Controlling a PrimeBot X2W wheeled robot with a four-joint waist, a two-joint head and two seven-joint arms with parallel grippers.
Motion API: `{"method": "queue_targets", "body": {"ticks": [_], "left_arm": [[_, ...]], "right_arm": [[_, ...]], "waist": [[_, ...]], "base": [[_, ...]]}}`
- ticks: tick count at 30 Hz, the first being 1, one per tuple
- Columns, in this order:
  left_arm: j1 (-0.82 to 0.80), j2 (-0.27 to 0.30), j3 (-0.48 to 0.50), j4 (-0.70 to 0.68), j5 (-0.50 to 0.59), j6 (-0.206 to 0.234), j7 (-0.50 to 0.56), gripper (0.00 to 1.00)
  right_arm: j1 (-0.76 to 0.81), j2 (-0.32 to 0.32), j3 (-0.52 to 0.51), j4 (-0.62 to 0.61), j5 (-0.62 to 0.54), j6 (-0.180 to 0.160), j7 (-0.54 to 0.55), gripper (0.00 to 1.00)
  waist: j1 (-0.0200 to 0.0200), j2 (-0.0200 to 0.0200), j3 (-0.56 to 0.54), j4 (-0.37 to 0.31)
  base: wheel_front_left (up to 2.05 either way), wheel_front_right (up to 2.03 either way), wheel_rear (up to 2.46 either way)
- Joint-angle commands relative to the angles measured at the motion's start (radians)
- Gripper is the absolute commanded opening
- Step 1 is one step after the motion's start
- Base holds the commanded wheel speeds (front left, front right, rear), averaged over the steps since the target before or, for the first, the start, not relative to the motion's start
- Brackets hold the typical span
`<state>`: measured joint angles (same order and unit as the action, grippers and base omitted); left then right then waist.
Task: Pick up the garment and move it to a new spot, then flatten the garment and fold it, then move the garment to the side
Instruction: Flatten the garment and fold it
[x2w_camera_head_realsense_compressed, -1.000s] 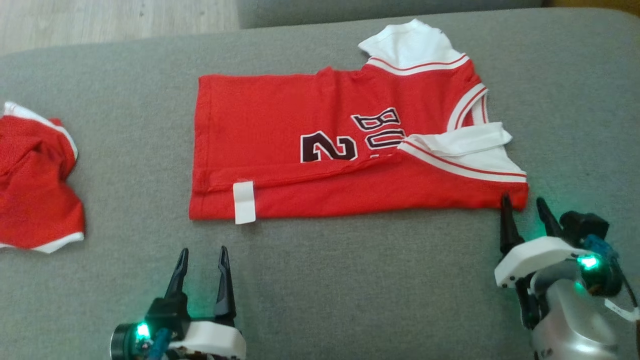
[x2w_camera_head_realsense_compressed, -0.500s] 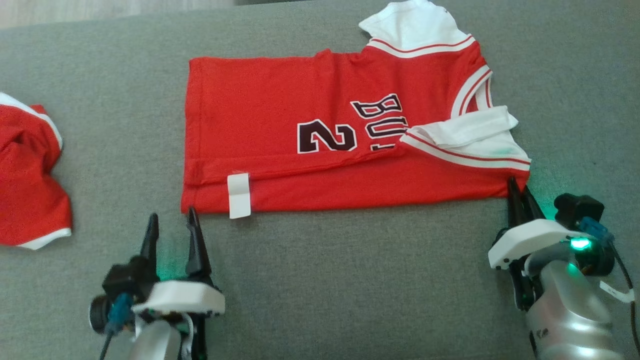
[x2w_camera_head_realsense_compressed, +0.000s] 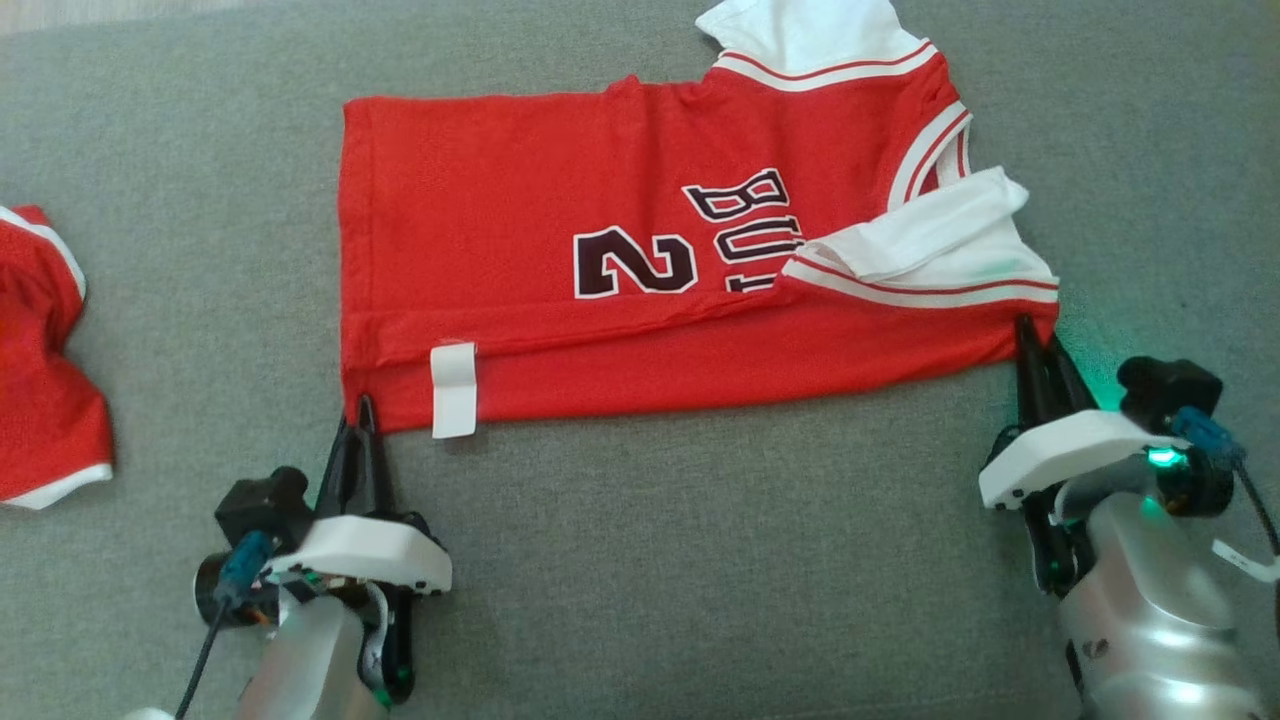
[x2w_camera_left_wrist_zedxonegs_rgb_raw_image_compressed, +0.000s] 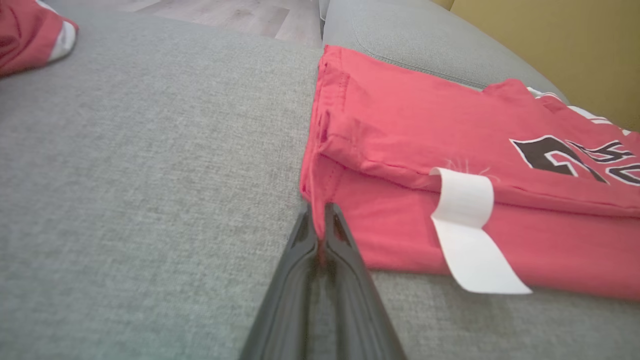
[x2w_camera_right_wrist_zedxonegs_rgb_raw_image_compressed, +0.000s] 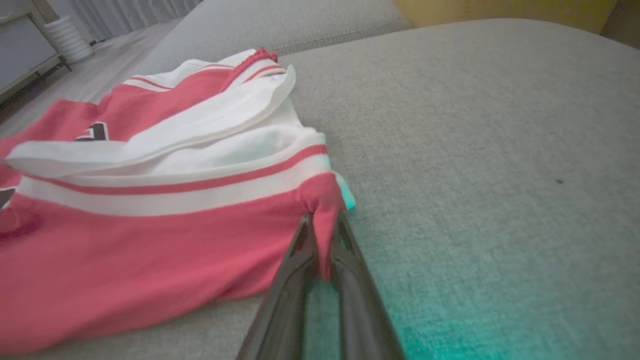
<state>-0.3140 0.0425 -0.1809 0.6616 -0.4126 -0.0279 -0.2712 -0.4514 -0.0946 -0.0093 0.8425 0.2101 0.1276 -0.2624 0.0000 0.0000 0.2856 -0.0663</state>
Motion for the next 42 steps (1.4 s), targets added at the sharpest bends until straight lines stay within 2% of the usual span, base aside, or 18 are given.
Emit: {"method": "queue_targets", "body": {"ticks": [1,5,9,12,15,21,26,28,29,30,31,33,37,40,42], "left_arm": [[-0.012,0.008,0.012,0.007,-0.004,-0.011,0.009,0.0],[-0.031,0.008,0.011,-0.038,-0.017,-0.03,0.009,0.0],[-0.066,0.008,0.067,-0.118,0.004,-0.027,0.009,0.0],[-0.086,0.008,0.128,-0.136,0.022,-0.035,0.009,0.0],[-0.067,0.008,0.146,-0.101,0.038,-0.035,0.009,0.0],[0.072,0.008,0.114,-0.048,0.006,-0.031,0.009,0.0],[0.195,0.008,0.055,-0.069,-0.068,0.006,0.009,0.0],[0.212,0.008,0.043,-0.076,-0.075,0.013,0.009,0.0],[0.223,0.008,0.033,-0.084,-0.08,0.018,0.009,0.0],[0.23,0.008,0.027,-0.093,-0.081,0.023,0.009,0.35],[0.232,0.008,0.024,-0.102,-0.079,0.029,0.009,1.0],[0.22,0.008,0.03,-0.118,-0.086,0.033,0.009,1.0],[0.138,0.018,0.061,-0.151,-0.016,0.025,0.009,1.0],[0.023,0.07,0.058,-0.126,0.024,-0.006,0.014,1.0],[-0.073,0.113,0.049,-0.095,0.034,-0.029,0.056,1.0]], "right_arm": [[-0.003,-0.009,0.025,-0.032,0.011,0.003,0.001,0.0],[-0.019,-0.016,0.035,-0.067,0.076,0.003,0.001,0.0],[-0.082,-0.051,0.058,-0.087,0.136,0.003,0.009,0.0],[-0.135,-0.076,0.066,-0.094,0.21,0.003,0.071,0.0],[-0.132,-0.094,0.076,-0.11,0.258,0.003,0.121,0.0],[0.031,-0.125,0.119,-0.167,0.323,0.003,0.187,0.0],[0.217,-0.134,0.125,-0.219,0.36,0.003,0.188,0.0],[0.246,-0.134,0.126,-0.229,0.366,0.003,0.186,0.0],[0.27,-0.134,0.128,-0.24,0.368,0.003,0.181,0.42],[0.287,-0.135,0.129,-0.252,0.366,0.003,0.174,1.0],[0.296,-0.137,0.126,-0.261,0.361,0.003,0.166,1.0],[0.295,-0.135,0.108,-0.278,0.352,0.003,0.148,1.0],[0.25,-0.134,0.078,-0.308,0.319,0.003,0.129,1.0],[0.197,-0.135,0.078,-0.326,0.288,0.003,0.135,1.0],[0.159,-0.134,0.091,-0.336,0.271,0.003,0.147,1.0]], "waist": [[0.0,0.0,-0.002,0.002],[0.0,0.0,-0.025,0.01],[0.0,0.0,-0.075,0.015],[0.0,0.0,-0.136,0.015],[0.0,0.0,-0.178,0.012],[0.0,0.0,-0.206,0.001],[0.0,0.0,-0.197,-0.001],[0.0,0.0,-0.195,-0.001],[0.0,0.0,-0.191,-0.002],[0.0,0.0,-0.188,-0.002],[0.0,0.0,-0.183,-0.003],[0.0,0.0,-0.175,-0.005],[0.0,0.0,-0.151,-0.003],[0.0,0.0,-0.126,0.003],[0.0,0.0,-0.107,0.003]], "base": [[0.0,0.0,0.0],[0.0,0.0,0.0],[0.0,0.0,0.0],[0.0,0.0,0.0],[0.0,0.0,0.0],[0.0,0.0,0.0],[0.0,0.0,0.0],[0.0,0.0,0.0],[0.0,0.0,0.0],[0.0,0.0,0.0],[0.0,0.0,0.0],[0.0,0.0,0.0],[0.0,0.0,0.0],[0.0,0.0,0.0],[0.0,0.0,0.0]]}}
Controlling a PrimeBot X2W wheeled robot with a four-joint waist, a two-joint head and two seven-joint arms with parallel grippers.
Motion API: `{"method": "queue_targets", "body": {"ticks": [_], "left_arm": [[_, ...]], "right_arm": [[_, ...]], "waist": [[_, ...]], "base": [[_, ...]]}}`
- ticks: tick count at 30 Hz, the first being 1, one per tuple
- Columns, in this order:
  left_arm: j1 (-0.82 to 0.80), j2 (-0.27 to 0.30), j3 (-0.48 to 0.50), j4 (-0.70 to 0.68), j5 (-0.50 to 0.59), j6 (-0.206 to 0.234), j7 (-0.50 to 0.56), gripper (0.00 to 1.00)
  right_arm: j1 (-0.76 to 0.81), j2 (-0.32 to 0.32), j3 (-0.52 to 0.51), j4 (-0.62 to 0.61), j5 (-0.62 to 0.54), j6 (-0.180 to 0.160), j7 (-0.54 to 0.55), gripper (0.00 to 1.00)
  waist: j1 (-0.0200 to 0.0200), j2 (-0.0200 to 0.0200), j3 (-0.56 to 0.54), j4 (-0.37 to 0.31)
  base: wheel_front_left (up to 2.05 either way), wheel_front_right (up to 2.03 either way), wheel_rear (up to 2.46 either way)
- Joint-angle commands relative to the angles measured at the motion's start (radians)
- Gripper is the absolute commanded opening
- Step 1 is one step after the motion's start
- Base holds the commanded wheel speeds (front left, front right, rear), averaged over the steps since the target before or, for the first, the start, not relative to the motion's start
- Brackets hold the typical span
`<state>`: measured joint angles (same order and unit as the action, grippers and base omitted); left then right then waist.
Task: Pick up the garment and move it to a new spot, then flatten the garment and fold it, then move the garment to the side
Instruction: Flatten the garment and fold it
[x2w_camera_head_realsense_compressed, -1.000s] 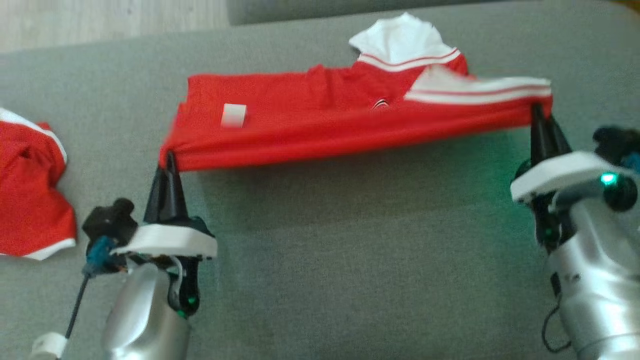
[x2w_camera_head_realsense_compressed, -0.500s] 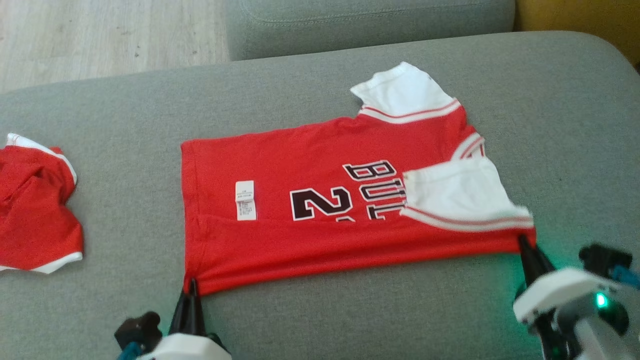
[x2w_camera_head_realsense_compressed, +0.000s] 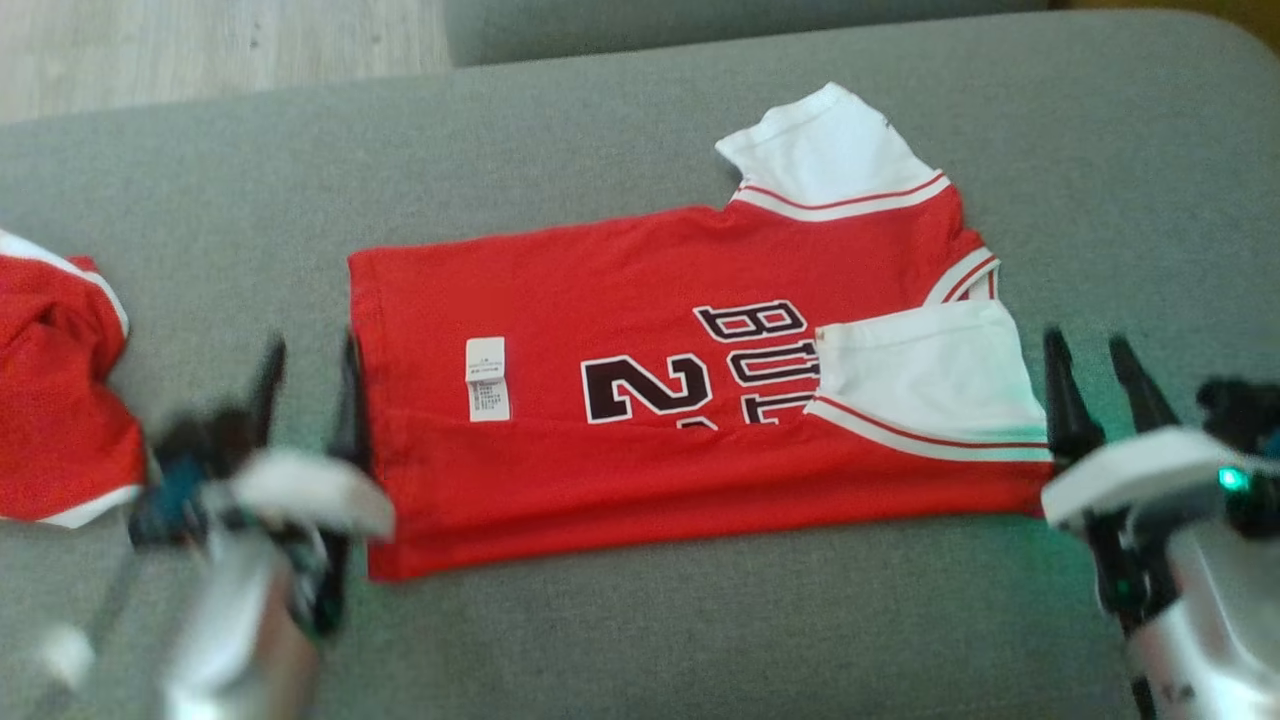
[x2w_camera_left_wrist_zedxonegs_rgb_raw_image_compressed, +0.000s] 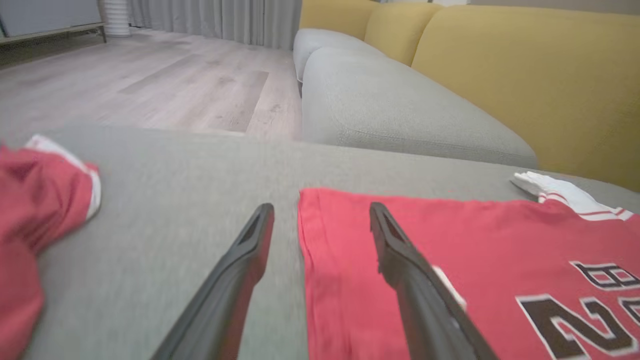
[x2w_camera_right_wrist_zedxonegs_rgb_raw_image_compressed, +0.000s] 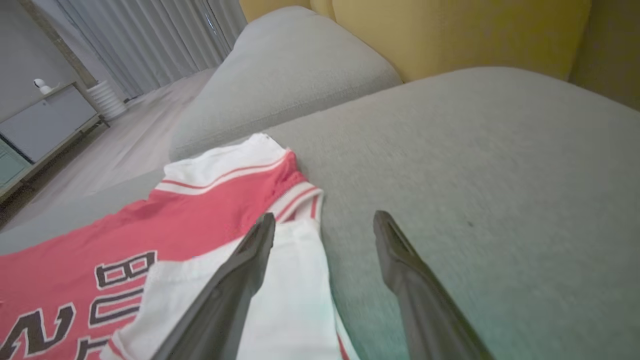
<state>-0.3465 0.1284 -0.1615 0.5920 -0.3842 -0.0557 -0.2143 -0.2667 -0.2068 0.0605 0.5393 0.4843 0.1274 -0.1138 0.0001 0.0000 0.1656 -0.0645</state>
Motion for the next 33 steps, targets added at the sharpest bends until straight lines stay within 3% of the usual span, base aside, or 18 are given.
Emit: {"method": "queue_targets", "body": {"ticks": [1,6,12,21,26,27,28,33], "left_arm": [[-0.087,0.047,0.02,-0.007,0.007,-0.016,0.04,1.0],[-0.28,0.129,-0.036,0.064,-0.014,-0.064,0.25,1.0],[-0.393,0.199,-0.089,0.098,-0.066,-0.074,0.382,1.0],[-0.431,0.243,-0.167,0.135,-0.129,-0.075,0.378,1.0],[-0.455,0.233,-0.205,0.165,-0.129,-0.075,0.344,1.0],[-0.456,0.228,-0.221,0.166,-0.137,-0.075,0.35,0.43],[-0.459,0.225,-0.237,0.165,-0.147,-0.075,0.353,0.0],[-0.493,0.23,-0.301,0.138,-0.177,-0.075,0.334,0.0]], "right_arm": [[-0.046,-0.02,0.027,-0.038,-0.007,0.003,0.005,1.0],[-0.146,-0.029,0.081,-0.058,-0.025,0.003,0.032,1.0],[-0.233,-0.021,0.153,-0.077,0.008,0.003,0.06,1.0],[-0.295,-0.045,0.197,-0.073,0.036,0.003,0.038,1.0],[-0.331,-0.066,0.211,-0.064,0.056,0.003,0.052,1.0],[-0.343,-0.071,0.216,-0.061,0.065,0.003,0.066,1.0],[-0.361,-0.08,0.222,-0.058,0.068,0.003,0.08,1.0],[-0.49,-0.14,0.209,0.002,0.063,0.003,0.146,1.0]], "waist": [[-0.0001,0.0,0.024,0.0],[-0.0001,0.0,0.089,-0.012],[-0.0001,0.0,0.16,-0.037],[-0.0001,0.0,0.225,-0.045],[-0.0001,0.0,0.243,-0.036],[-0.0001,0.0,0.246,-0.033],[-0.0001,0.0,0.25,-0.03],[-0.0001,0.0,0.273,0.009]], "base": [[0.0,0.0,0.0],[0.0,0.0,0.0],[0.0,0.0,0.0],[0.0,0.0,0.0],[0.0,0.0,0.0],[0.0,0.0,0.0],[0.0,0.0,0.0],[0.0,0.0,0.0]]}}
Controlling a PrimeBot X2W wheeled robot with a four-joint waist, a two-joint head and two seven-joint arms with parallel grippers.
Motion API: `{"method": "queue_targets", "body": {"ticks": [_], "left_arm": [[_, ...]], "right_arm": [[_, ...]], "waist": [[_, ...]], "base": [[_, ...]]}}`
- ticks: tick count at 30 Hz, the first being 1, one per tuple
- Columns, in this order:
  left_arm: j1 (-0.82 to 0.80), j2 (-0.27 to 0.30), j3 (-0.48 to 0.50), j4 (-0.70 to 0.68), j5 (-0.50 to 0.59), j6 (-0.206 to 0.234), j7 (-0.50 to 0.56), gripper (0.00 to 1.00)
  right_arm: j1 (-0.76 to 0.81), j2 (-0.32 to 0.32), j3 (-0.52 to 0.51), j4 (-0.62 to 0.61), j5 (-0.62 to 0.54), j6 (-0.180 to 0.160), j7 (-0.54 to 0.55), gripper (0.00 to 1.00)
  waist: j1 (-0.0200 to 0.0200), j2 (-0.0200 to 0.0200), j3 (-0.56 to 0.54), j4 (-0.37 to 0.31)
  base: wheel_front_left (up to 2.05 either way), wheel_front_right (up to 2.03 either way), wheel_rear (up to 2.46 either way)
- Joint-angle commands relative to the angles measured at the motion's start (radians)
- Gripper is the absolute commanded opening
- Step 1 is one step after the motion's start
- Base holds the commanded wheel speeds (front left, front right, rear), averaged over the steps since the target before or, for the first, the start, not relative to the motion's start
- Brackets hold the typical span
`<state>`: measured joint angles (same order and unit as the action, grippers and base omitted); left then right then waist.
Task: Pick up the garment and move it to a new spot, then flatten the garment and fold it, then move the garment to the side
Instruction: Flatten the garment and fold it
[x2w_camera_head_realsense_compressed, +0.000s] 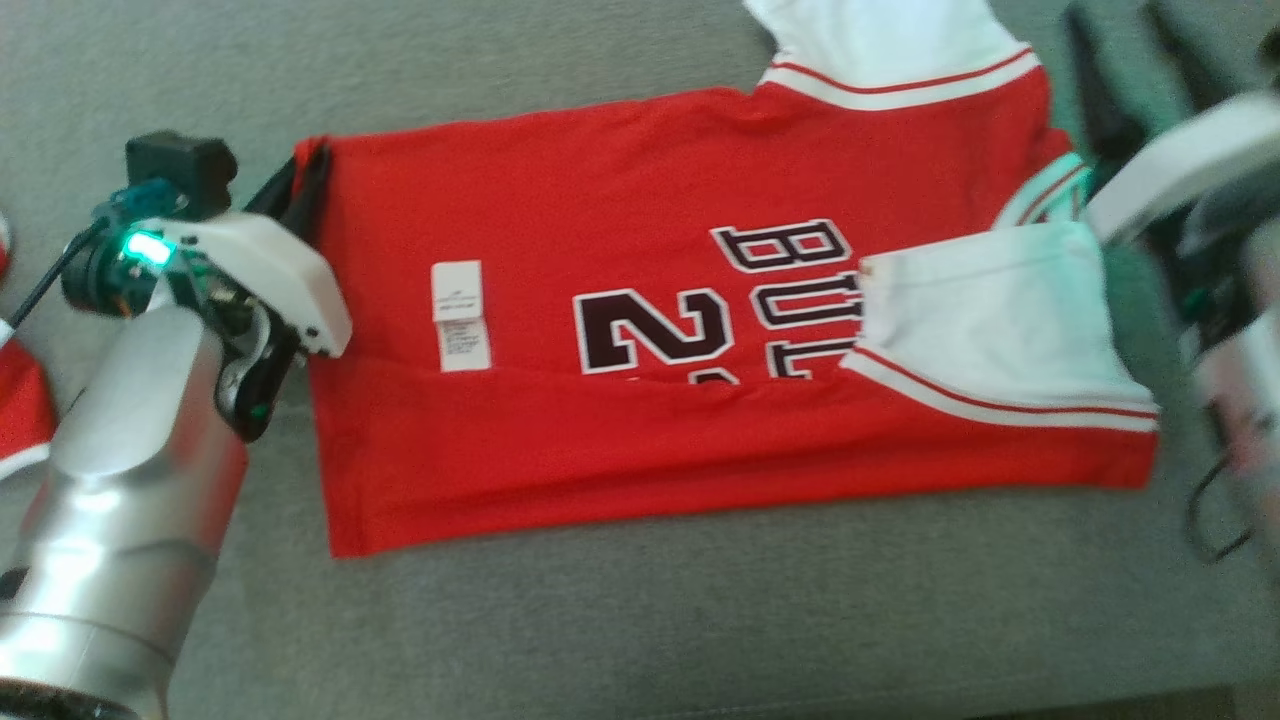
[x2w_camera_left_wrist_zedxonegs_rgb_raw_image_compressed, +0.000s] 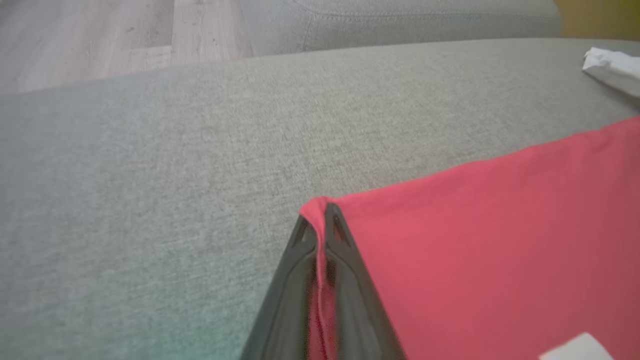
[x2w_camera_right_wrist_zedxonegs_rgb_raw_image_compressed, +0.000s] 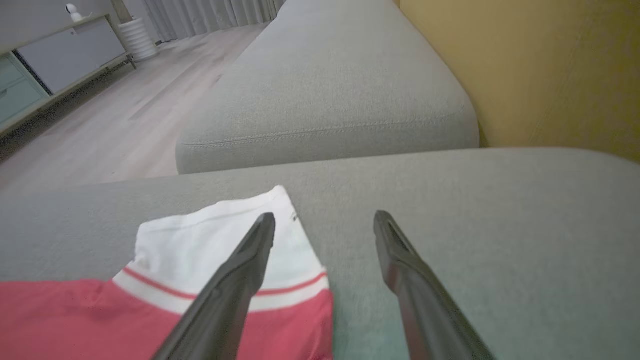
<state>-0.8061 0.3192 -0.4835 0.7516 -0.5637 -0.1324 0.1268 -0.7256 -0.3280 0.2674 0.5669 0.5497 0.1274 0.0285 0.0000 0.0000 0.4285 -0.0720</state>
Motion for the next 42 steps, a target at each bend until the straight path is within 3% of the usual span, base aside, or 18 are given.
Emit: {"method": "queue_targets", "body": {"ticks": [1,15,26,27,28,32,39,42], "left_arm": [[-0.046,0.04,0.014,-0.027,0.007,0.002,-0.026,0.0],[-0.159,-0.092,-0.129,-0.064,0.033,0.002,-0.175,0.0],[-0.197,-0.138,-0.207,-0.032,-0.007,0.002,-0.235,0.0],[-0.2,-0.139,-0.211,-0.027,-0.012,0.002,-0.24,0.0],[-0.203,-0.136,-0.22,-0.014,-0.021,0.002,-0.25,0.0],[-0.217,-0.127,-0.214,0.017,-0.031,0.002,-0.289,0.0],[-0.236,-0.111,-0.178,0.039,-0.002,0.061,-0.375,0.0],[-0.211,-0.104,-0.169,0.044,0.004,0.069,-0.383,0.0]], "right_arm": [[-0.06,-0.032,0.003,-0.006,-0.009,0.003,0.021,1.0],[-0.337,-0.155,0.047,0.261,-0.054,0.003,0.217,1.0],[-0.386,-0.166,0.122,0.353,-0.089,0.003,0.264,1.0],[-0.385,-0.164,0.133,0.355,-0.089,0.003,0.272,0.97],[-0.384,-0.166,0.152,0.357,-0.088,0.003,0.283,0.0],[-0.407,-0.179,0.143,0.354,-0.104,0.003,0.206,0.0],[-0.455,-0.152,0.038,0.38,-0.204,0.003,-0.127,0.0],[-0.438,-0.122,0.017,0.406,-0.211,0.003,-0.189,0.0]], "waist": [[0.0,0.0,0.015,0.029],[0.0,0.0,0.092,0.246],[0.0,0.0,0.132,0.297],[0.0,0.0,0.134,0.297],[0.0,0.0,0.134,0.295],[0.0,0.0,0.128,0.288],[0.0,0.0,0.088,0.258],[0.0,0.0,0.059,0.24]], "base": [[0.0,0.0,0.0],[0.0,0.0,0.0],[0.0,0.0,0.0],[0.0,0.0,0.0],[0.0,0.0,0.0],[0.0,0.0,0.0],[0.0,0.0,0.0],[0.0,0.0,0.0]]}}
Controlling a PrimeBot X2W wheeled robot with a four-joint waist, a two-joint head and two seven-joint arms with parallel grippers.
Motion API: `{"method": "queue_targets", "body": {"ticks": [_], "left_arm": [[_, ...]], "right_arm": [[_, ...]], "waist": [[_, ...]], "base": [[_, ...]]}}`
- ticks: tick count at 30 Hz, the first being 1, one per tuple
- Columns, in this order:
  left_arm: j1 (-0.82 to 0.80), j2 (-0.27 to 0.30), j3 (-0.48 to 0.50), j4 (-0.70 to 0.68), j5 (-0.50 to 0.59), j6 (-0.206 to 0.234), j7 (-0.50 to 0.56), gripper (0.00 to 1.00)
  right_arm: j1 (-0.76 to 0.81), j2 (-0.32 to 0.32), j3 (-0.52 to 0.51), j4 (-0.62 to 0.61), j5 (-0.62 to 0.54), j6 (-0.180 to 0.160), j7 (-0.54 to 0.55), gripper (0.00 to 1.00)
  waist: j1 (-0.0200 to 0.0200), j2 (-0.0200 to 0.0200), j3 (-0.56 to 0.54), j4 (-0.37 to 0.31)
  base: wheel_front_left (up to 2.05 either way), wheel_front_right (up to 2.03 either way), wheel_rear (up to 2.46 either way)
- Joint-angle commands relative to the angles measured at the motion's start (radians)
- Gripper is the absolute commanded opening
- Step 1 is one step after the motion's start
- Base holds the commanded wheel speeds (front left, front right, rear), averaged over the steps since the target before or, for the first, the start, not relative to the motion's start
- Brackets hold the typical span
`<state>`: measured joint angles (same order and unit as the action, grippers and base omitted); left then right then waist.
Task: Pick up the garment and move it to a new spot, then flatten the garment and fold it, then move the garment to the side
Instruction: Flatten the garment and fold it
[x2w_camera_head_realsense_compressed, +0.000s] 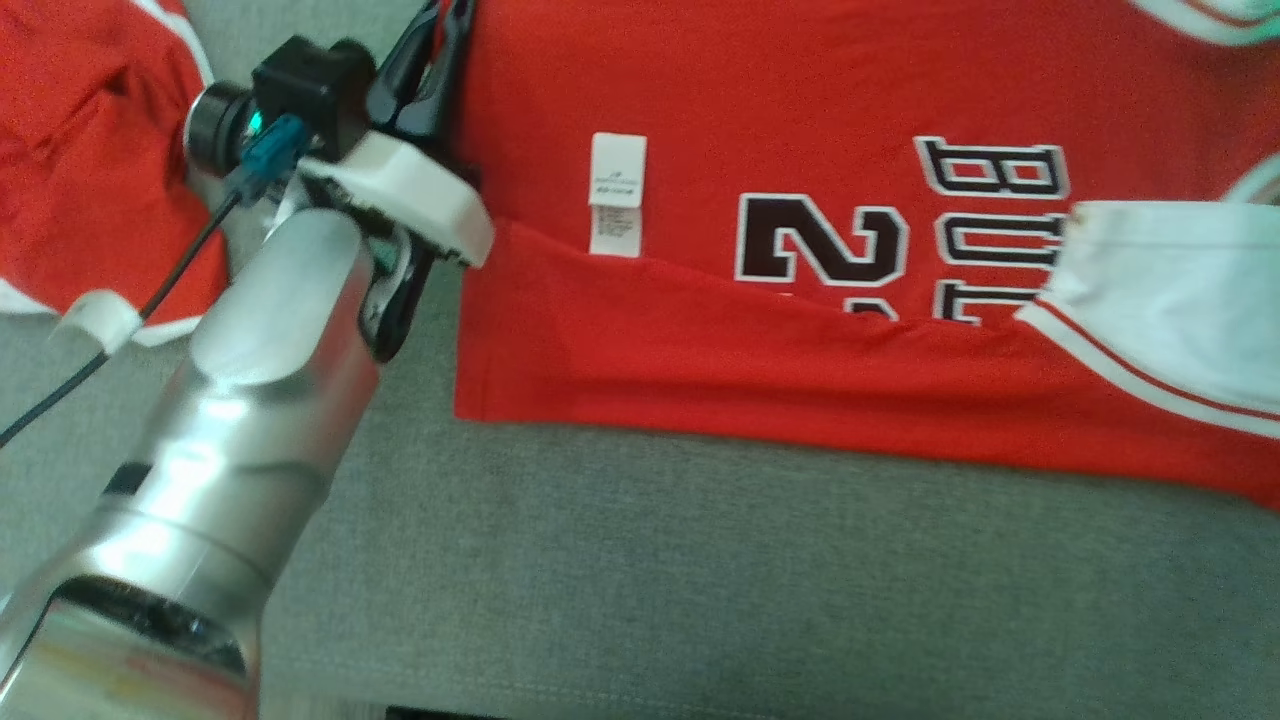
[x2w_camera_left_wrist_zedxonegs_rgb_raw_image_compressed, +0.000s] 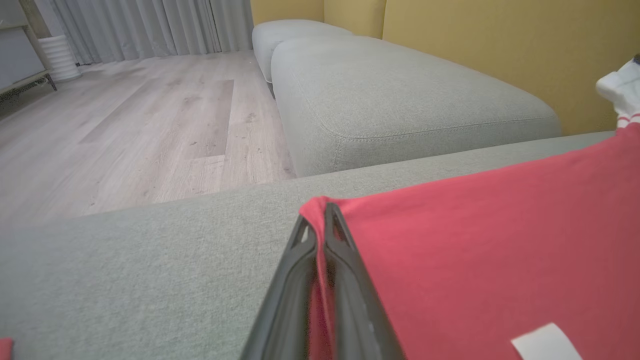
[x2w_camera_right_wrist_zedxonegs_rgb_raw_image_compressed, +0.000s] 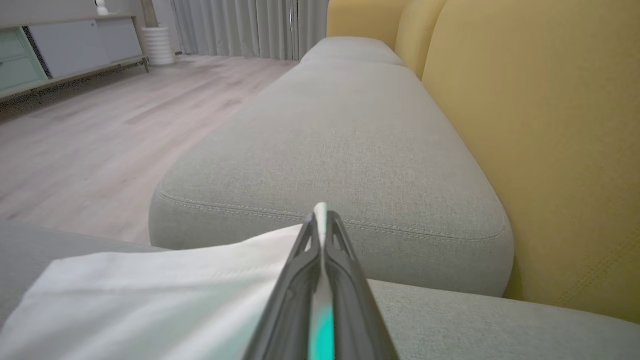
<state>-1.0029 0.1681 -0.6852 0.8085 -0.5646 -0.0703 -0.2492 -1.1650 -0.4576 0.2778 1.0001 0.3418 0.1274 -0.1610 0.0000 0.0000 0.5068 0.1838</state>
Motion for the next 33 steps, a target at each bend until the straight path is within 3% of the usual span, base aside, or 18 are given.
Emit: {"method": "queue_targets", "body": {"ticks": [1,6,13,18,25,26,27,33], "left_arm": [[0.002,0.052,0.035,-0.01,0.009,0.01,-0.009,0.0],[0.104,0.1,0.063,-0.051,0.074,0.051,-0.012,0.0],[0.33,0.132,0.153,-0.195,0.166,0.104,-0.012,0.0],[0.491,0.129,0.216,-0.234,0.207,0.104,-0.012,0.0],[0.627,0.083,0.287,-0.224,0.246,0.095,-0.012,0.02],[0.642,0.075,0.3,-0.221,0.251,0.098,-0.012,0.99],[0.655,0.067,0.314,-0.223,0.258,0.104,-0.013,1.0],[0.743,0.02,0.41,-0.28,0.306,0.15,-0.013,1.0]], "right_arm": [[0.014,0.024,0.003,-0.017,-0.001,0.003,-0.019,0.0],[0.113,0.09,0.009,-0.061,0.07,0.003,-0.085,0.0],[0.411,0.081,0.017,-0.299,0.225,0.003,-0.1,0.0],[0.648,0.097,-0.023,-0.455,0.295,0.003,-0.1,0.0],[0.851,0.145,-0.042,-0.471,0.317,0.003,-0.099,0.0],[0.861,0.152,-0.047,-0.458,0.311,0.003,-0.097,0.42],[0.867,0.158,-0.052,-0.449,0.303,0.003,-0.097,1.0],[0.882,0.191,-0.109,-0.457,0.173,0.003,-0.1,1.0]], "waist": [[0.0,0.0,-0.032,-0.027],[0.0,0.0,-0.106,-0.094],[0.0,0.0,-0.2,-0.173],[0.0,0.0,-0.25,-0.206],[0.0,0.0,-0.312,-0.217],[0.0,0.0,-0.321,-0.217],[0.0,0.0,-0.328,-0.216],[0.0,0.0,-0.364,-0.209]], "base": [[0.0,0.0,0.0],[0.0,0.0,0.0],[0.0,0.0,0.0],[0.0,0.0,0.0],[0.0,0.0,0.0],[0.0,0.0,0.0],[0.0,0.0,0.0],[0.0,0.0,0.0]]}}
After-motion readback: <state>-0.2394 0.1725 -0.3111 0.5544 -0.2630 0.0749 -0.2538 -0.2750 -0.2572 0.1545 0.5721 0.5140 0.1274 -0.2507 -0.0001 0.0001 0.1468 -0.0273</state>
